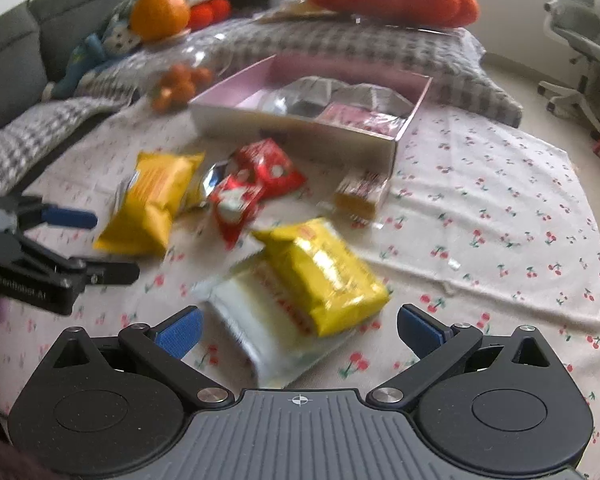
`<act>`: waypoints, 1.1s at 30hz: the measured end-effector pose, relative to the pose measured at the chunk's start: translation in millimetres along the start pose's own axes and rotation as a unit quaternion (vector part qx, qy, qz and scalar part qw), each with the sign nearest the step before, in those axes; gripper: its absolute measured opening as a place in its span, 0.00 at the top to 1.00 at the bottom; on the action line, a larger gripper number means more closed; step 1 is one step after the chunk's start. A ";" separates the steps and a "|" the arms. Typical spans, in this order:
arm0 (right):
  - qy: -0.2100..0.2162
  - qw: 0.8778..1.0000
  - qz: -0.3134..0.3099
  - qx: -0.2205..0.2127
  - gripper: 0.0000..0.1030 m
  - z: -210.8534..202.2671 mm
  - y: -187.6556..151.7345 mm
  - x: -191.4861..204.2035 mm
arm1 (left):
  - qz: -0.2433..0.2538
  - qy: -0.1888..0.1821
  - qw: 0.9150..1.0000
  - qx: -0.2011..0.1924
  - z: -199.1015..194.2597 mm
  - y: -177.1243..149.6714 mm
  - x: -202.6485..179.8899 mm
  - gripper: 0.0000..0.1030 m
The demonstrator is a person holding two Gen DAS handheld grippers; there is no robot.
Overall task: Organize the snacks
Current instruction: 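Approach the yellow pastry bag with the left gripper while the right approaches the yellow chip bag, then close the left gripper on the yellow pastry bag while the right grasps the yellow chip bag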
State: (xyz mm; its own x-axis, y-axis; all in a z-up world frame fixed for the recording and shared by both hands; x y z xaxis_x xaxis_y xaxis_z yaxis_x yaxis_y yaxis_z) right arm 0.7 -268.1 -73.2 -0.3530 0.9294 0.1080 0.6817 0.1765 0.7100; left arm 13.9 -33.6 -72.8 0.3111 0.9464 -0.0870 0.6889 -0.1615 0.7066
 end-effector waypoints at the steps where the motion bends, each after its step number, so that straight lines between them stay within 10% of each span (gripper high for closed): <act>1: -0.002 1.000 0.007 0.000 0.00 1.7 2.4 -2.8 | -0.007 0.001 1.000 0.000 1.5 2.3 -0.1 0.03; 17: -0.016 0.998 0.054 0.014 0.06 28.1 21.2 -16.5 | -0.053 0.022 0.998 0.015 23.4 18.9 9.1 0.26; 22: -0.019 0.998 0.064 0.018 0.17 33.2 22.3 -21.6 | -0.037 0.008 0.999 0.018 19.4 18.0 14.7 0.45; 33: 0.005 0.998 0.064 0.014 0.45 30.8 26.0 -12.7 | -0.017 -0.006 1.000 0.017 17.7 20.1 24.2 0.49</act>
State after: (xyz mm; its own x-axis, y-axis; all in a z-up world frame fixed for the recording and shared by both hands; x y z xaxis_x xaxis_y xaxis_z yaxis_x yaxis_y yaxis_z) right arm 42.6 -265.4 -77.5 -0.2671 0.9419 0.2035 0.7390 0.0647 0.6706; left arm 46.9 -18.9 -73.1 0.2959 0.9478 -0.1188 0.7208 -0.1399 0.6789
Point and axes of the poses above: each gripper's, at about its wrist camera, not at the fingertips, and z roughly the way its jaws point, x to its left, y to its top, the point moved 2 cm from there along z, roughly the way its jaws point, and after that the axes turned 4 degrees about -x, right-handed, at the moved point
